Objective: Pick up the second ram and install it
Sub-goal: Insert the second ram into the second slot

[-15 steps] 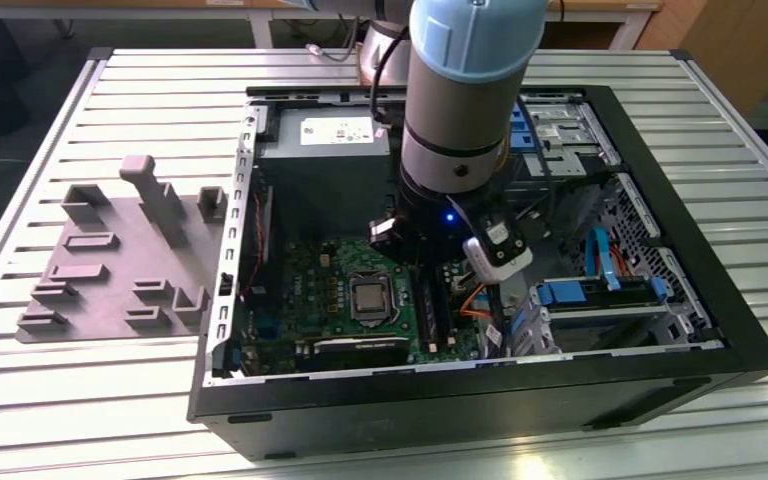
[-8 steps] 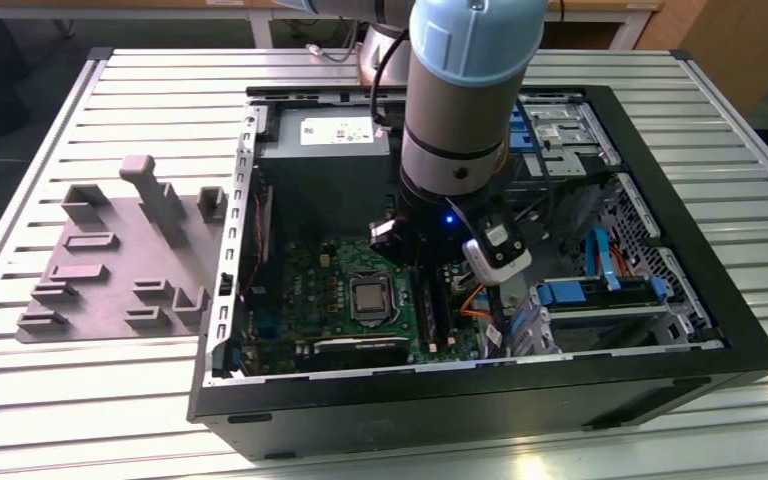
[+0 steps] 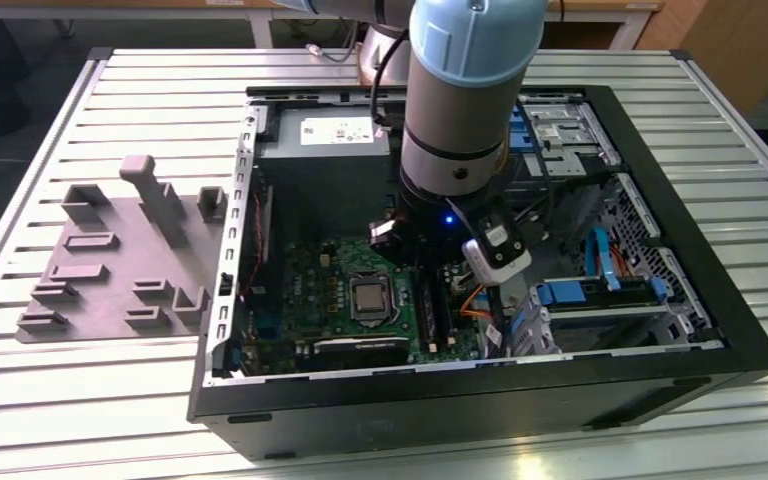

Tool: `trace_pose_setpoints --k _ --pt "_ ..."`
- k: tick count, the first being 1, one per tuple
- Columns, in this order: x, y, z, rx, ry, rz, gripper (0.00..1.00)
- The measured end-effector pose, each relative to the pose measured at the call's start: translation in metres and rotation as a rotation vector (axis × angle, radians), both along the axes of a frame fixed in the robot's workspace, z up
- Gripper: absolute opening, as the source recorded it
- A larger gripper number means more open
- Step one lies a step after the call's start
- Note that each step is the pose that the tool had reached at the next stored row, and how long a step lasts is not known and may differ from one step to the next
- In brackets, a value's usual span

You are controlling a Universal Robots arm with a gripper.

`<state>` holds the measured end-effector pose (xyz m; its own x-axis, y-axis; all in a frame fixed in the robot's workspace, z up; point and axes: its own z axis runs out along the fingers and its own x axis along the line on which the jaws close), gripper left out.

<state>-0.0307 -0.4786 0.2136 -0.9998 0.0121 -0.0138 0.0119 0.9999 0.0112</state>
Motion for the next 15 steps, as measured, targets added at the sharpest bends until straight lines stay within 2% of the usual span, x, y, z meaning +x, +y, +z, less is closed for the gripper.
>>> trace_pose_setpoints --k 15 --pt "0.0 -0.0006 -0.0023 0.0011 0.0 -0.006 0.14"
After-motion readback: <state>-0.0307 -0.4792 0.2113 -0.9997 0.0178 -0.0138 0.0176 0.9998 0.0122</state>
